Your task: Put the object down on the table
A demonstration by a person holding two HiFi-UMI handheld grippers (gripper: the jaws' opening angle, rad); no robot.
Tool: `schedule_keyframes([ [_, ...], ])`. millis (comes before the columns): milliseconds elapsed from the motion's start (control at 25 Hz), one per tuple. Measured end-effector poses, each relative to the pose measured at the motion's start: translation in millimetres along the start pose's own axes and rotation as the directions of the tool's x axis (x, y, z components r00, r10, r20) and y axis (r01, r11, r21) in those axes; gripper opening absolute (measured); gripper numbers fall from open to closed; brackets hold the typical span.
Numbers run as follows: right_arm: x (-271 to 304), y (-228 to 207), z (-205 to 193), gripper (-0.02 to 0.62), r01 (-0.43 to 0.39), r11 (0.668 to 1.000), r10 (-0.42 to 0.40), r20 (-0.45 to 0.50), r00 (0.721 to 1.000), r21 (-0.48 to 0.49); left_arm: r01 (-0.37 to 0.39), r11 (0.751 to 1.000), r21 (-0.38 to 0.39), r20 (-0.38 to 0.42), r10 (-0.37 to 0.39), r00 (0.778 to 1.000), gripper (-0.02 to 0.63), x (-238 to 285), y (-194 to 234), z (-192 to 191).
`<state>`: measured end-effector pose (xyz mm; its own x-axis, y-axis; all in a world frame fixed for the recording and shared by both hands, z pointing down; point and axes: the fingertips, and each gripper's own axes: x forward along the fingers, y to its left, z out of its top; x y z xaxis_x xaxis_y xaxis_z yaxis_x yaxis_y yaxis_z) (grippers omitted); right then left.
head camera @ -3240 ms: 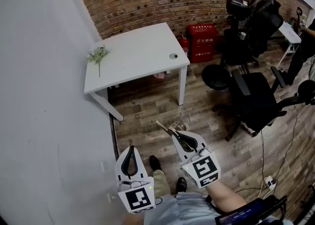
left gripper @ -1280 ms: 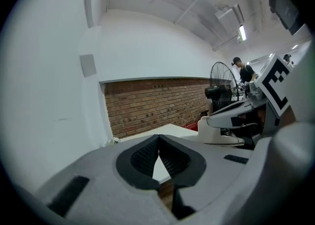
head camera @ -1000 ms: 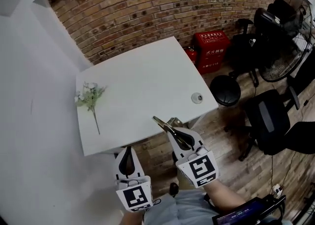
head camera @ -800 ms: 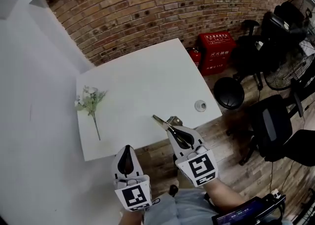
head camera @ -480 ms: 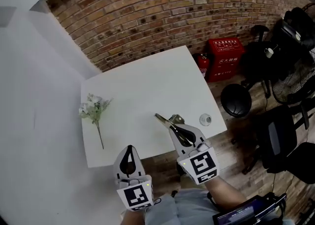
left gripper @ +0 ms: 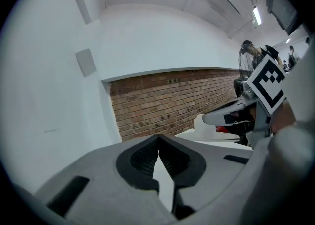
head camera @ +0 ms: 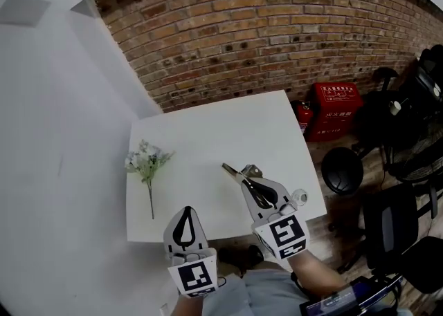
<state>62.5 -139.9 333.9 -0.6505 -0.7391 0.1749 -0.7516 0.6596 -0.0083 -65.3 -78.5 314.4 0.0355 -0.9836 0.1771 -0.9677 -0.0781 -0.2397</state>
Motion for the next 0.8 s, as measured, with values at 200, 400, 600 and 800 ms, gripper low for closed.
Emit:
schedule_keyframes([
  [200, 24.9, 5.0, 12.3, 0.026, -0.028, 0.999, 0.028, 0.009, 1.0, -0.019, -0.038, 0.999, -0.01, 0.005, 0.038, 0.999, 0.009, 7.7, 21.6, -2.9],
  [400, 54.9, 11.6, 18.6, 0.026, -0.04, 0.999, 0.04, 0.007, 0.999, -0.035, -0.063, 0.998, -0.028, 0.002, 0.063, 0.998, 0.009, 21.4, 49.8, -7.3],
  [600, 84.0, 17.1, 27.8, 0.026, -0.047, 0.998, 0.048, 0.003, 0.999, -0.049, -0.074, 0.996, -0.04, 0.012, 0.075, 0.997, 0.009, 40.8, 76.1, -8.8],
  [800, 105.4, 21.7, 30.5, 0.026, -0.05, 0.997, 0.05, -0.006, 0.999, -0.06, -0.067, 0.996, -0.063, 0.013, 0.068, 0.998, 0.008, 58.8, 92.2, -7.9],
])
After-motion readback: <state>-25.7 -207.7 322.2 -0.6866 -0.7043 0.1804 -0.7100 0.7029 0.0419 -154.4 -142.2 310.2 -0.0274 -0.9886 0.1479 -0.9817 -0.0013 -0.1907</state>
